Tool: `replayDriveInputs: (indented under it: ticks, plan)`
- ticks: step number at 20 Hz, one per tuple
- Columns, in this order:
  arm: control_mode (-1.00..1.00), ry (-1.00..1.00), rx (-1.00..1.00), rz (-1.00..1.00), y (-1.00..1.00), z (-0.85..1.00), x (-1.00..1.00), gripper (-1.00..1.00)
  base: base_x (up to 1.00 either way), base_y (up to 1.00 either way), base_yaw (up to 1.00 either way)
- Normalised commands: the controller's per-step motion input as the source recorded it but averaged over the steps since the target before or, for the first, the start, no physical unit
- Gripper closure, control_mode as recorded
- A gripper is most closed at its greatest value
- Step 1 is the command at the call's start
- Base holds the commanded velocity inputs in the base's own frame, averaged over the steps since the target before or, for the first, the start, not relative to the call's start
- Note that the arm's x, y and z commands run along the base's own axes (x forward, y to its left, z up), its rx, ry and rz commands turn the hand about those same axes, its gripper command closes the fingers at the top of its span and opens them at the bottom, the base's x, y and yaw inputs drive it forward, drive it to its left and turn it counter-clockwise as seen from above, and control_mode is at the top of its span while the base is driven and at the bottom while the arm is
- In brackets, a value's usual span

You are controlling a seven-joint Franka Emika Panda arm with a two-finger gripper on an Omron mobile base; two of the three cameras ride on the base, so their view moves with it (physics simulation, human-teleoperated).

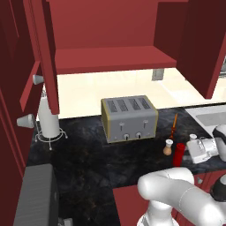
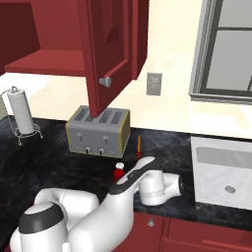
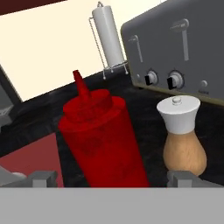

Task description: There are various items on the counter. Only move the condiments/shakers into the cabinet.

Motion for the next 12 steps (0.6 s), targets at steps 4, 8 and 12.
replayDriveInputs:
  ticks: [4,8,12]
  plan:
    - [-1.00,0.03,0.00,0.00,0.17,0.00,0.00,-1.00,0.00,0.00,0.00]
    - [-1.00,0.02,0.00,0.00,0.20,0.00,0.00,-1.00,0.00,0.00,0.00]
    - [-1.00,0.00,0.00,0.00,0.11,0.00,0.00,1.00,0.00,0.00,0.00]
